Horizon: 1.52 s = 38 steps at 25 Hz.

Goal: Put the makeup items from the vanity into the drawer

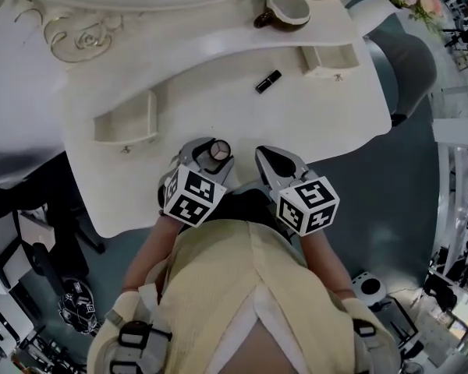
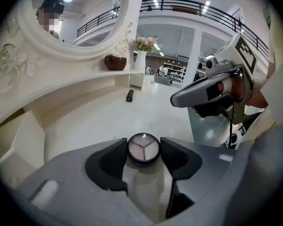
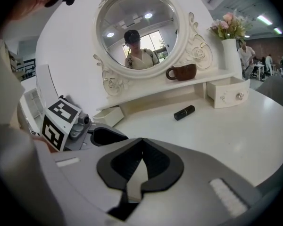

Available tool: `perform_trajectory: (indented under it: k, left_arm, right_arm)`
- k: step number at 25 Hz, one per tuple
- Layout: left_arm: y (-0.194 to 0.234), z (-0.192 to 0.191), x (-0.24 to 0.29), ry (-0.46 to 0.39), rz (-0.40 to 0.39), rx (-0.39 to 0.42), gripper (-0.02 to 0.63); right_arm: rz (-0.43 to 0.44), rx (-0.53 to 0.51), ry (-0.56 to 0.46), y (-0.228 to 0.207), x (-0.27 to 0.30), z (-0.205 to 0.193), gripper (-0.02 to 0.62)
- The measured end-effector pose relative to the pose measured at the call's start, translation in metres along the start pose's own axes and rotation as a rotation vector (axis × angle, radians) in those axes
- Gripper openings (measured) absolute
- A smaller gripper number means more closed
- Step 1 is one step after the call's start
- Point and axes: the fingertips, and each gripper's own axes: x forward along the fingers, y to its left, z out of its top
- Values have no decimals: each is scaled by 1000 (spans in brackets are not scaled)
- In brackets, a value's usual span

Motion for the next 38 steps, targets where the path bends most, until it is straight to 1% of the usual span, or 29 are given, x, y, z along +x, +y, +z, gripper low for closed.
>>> perform_trajectory:
  k: [3,6,13,18,23,26,30,34,38]
  left_arm:
    - [4,9,-8,-22,25,-13,225]
    - [14,19,-17,-41,58,-35,226]
    - [39,43,-42,-98,176,-113,227]
    - [69,49,-72,-116,305,-165,227]
    - [100,41,-107,-124,440,-212,227]
    - [115,35,-125,-119,522,-222,227]
    - [133,27,-136,-81,599,-201,227]
    - [149,21,-145,-47,648,-205,229]
    - [164,14,-150,-18,674,-217,229]
  right_arm:
    - [38,-28,12,3,6,8,0]
    - [95,-66,18,8,16,21,0]
    - [249,-159,70,21,44,44,0]
    - [361,-223,109,41,60,51,0]
    - [441,-271,151,60,72,49,0]
    - [483,-298,174,69,77,47,0]
    - [525,-322,200,76,83,45,0]
    - [555,-337,216,81,88,44,0]
    - [579,-344,234,85,94,42,0]
